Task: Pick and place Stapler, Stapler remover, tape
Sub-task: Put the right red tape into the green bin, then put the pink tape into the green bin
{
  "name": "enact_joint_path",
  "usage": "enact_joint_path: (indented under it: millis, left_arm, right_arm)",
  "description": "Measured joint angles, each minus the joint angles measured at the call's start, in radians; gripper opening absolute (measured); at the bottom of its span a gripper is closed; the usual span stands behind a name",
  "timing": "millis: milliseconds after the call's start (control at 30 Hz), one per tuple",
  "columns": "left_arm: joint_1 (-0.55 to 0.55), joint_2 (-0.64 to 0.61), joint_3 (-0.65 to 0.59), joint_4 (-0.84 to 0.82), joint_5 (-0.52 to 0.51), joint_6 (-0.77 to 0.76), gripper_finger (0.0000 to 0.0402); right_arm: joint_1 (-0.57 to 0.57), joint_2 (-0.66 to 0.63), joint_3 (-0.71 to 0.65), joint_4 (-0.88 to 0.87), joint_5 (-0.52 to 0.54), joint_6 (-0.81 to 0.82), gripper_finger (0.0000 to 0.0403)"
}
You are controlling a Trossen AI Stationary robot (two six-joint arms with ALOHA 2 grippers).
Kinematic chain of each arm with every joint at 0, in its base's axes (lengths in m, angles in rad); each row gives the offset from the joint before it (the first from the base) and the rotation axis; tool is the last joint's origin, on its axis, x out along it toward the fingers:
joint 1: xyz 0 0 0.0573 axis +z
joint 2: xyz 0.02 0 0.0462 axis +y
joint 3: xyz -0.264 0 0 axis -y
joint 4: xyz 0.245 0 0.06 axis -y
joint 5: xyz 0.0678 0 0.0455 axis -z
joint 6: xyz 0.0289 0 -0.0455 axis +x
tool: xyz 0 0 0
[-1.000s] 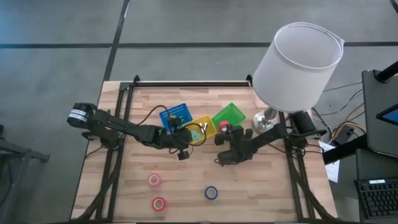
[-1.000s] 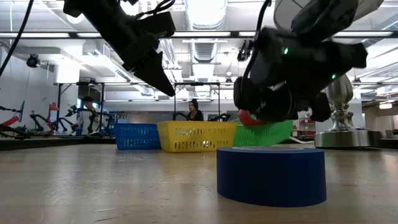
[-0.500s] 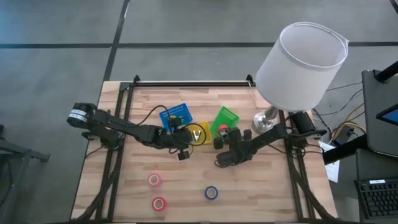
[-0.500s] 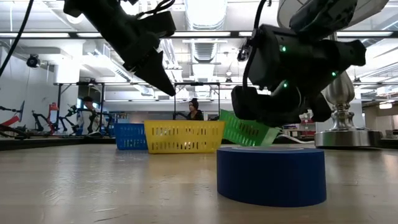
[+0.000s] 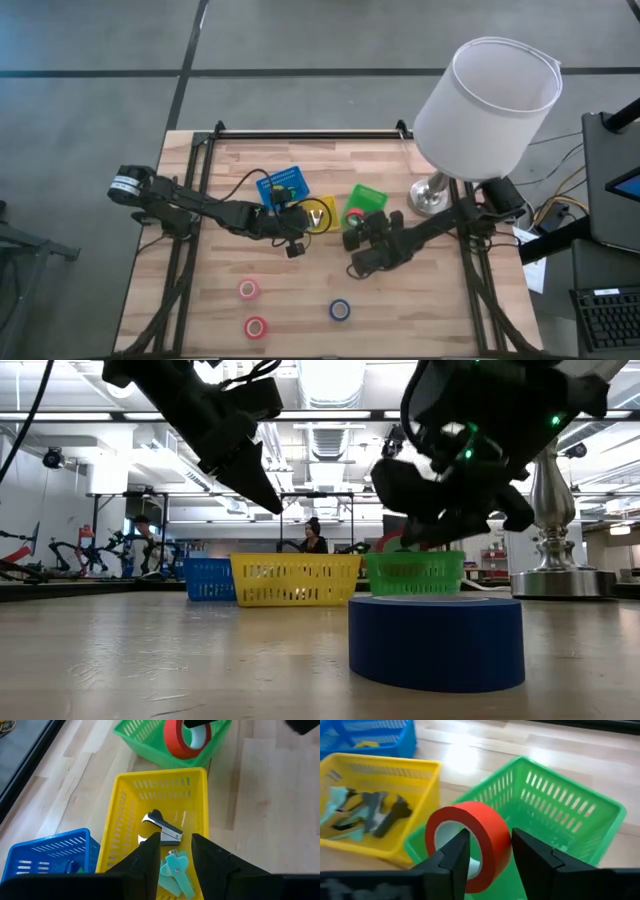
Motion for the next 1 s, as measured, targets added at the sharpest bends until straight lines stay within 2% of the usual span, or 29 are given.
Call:
enact_joint_path:
  millis: [267,433,733,867,1000]
  left_arm:
    - [0.000,0.000,0.000,0.008,0.043,-0.012,0.0112]
    - [0.000,0.000,0.000,0.008,0.057,-0.038,0.0113]
    - [0.000,0.000,0.000,0.008,0.068,-0.038,0.0110]
    - [-0.002,-0.001,0.000,0.008,0.129,-0.024,0.0105]
    - [-0.013,-0.003,0.000,0.008,0.223,0.023,0.0100]
  right_arm:
    - [0.033,-0.009,0.010,0.001,-0.004,-0.011,0.0150]
    - [0.027,-0.008,0.000,-0.001,-0.111,0.009,0.0150]
    - [0.071,-0.009,0.024,-0.002,-0.094,-0.086,0.0145]
    - [0.104,-0.010,0.049,-0.017,-0.094,-0.137,0.0139]
    - [0.137,-0.022,0.079,-0.114,-0.093,-0.151,0.0140]
